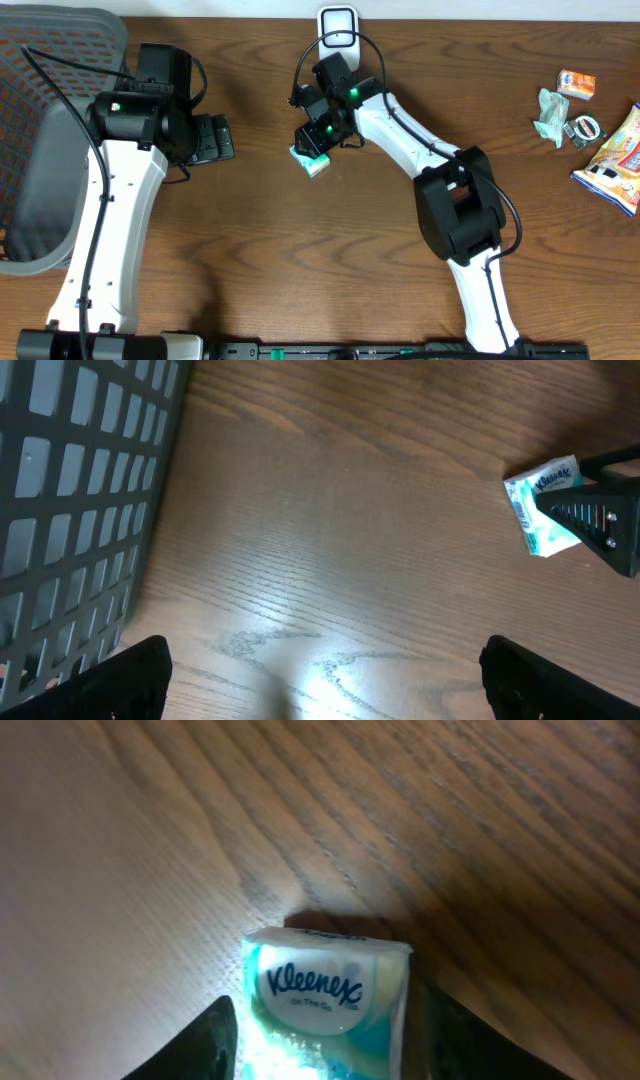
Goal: Scan the item barcode
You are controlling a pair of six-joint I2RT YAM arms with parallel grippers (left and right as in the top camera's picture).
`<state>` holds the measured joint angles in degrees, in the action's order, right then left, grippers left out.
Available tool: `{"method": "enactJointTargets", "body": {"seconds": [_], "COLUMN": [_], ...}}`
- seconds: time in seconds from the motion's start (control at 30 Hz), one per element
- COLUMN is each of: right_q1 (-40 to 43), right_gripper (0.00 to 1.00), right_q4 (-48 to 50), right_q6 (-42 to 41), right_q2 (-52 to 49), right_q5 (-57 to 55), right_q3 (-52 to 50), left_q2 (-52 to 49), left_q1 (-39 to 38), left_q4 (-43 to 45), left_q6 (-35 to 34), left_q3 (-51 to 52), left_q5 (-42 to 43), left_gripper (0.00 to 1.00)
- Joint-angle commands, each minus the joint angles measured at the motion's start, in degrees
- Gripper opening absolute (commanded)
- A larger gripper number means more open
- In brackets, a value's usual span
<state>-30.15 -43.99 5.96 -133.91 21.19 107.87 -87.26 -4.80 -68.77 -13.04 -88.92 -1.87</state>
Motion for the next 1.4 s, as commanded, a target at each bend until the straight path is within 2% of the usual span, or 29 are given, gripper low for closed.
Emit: {"method": "enactJointTargets", "body": {"seconds": [0.0, 0.13, 0.37, 0.47, 0.57, 0.77, 0.87, 1.07, 1.37], "right_q1": [0.7, 1.4, 1.1, 1.0, 1.4, 8.5, 14.4, 25.0, 30.9], "right_gripper": [0.47, 0.35, 0.29, 0.01, 0.01, 0.01, 0.01, 0.01, 0.01], "right_q4": [-0.2, -1.3, -3.8, -5.7, -6.8, -6.5, -6.1, -5.0, 1.6], "right_q6": [-1.3, -1.4, -1.4, -2.6, -4.7, -4.7, -4.6, -4.7, -13.2], "right_q2": [-2.4, -3.9, -4.5, -4.5, -4.0, 0.1, 0.9, 0.9, 0.9], "right_q5": [-2.8, 2.9, 7.5, 7.5, 10.0, 32.7, 49.5, 66.9, 68.3], "right_q3": [0.0, -0.1, -0.3, -0.3, -0.3, 0.1, 0.1, 0.1, 0.1], "left_q2": [-0.1, -0.1, -0.1, -0.1, -0.1, -0.1, -0.1, -0.1, -0.1], "left_q1": [0.3, 0.3, 0.3, 0.3, 0.3, 0.3, 0.3, 0.3, 0.3], "left_q4": [-0.2, -0.2, -0.2, -0.2, -0.2, -0.2, -0.2, -0.2, -0.2], "left_q6": [0.8, 0.8, 0.8, 0.8, 0.8, 0.8, 0.8, 0.8, 0.8], "left_q3": [0.1, 0.1, 0.1, 0.1, 0.1, 0.1, 0.1, 0.1, 0.1], "left_q5": [-0.6, -0.6, -0.6, -0.6, -0.6, -0.6, -0.6, -0.6, -0.6], "left_gripper": [0.98, 0.98, 0.98, 0.98, 0.98, 0.98, 0.98, 0.98, 0.98]}}
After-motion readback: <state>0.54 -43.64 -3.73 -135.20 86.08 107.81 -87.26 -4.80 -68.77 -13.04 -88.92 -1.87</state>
